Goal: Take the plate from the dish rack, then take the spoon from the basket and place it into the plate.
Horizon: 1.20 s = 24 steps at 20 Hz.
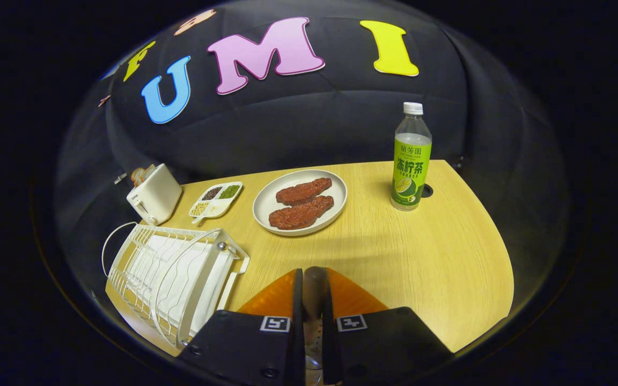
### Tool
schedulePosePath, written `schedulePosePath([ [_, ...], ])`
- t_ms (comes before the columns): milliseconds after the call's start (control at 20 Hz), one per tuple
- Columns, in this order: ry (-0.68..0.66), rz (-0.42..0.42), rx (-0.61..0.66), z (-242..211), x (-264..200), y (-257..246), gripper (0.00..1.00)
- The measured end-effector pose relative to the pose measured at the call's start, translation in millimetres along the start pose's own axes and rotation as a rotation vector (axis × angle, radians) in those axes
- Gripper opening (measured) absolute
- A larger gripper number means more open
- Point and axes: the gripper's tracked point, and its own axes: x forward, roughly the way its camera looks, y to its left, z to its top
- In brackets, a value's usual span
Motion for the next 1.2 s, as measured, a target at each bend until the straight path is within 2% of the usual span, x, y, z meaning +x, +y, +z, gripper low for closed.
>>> schedulePosePath([
  [250,-0.038,0.035,-0.042,12.6,-27.8,16.9,0.14],
  [400,-0.137,0.067,-0.005,50.6,-54.5,33.6,0.14],
  [550,-0.213,0.058,-0.003,93.3,-85.2,40.7,0.14],
  [700,-0.237,0.038,-0.025,114.9,-118.0,48.2,0.14],
  [950,-0.229,-0.013,-0.031,99.5,-169.6,62.6,0.14],
  [1200,-0.158,-0.048,0.076,45.9,-195.5,78.0,0.14],
])
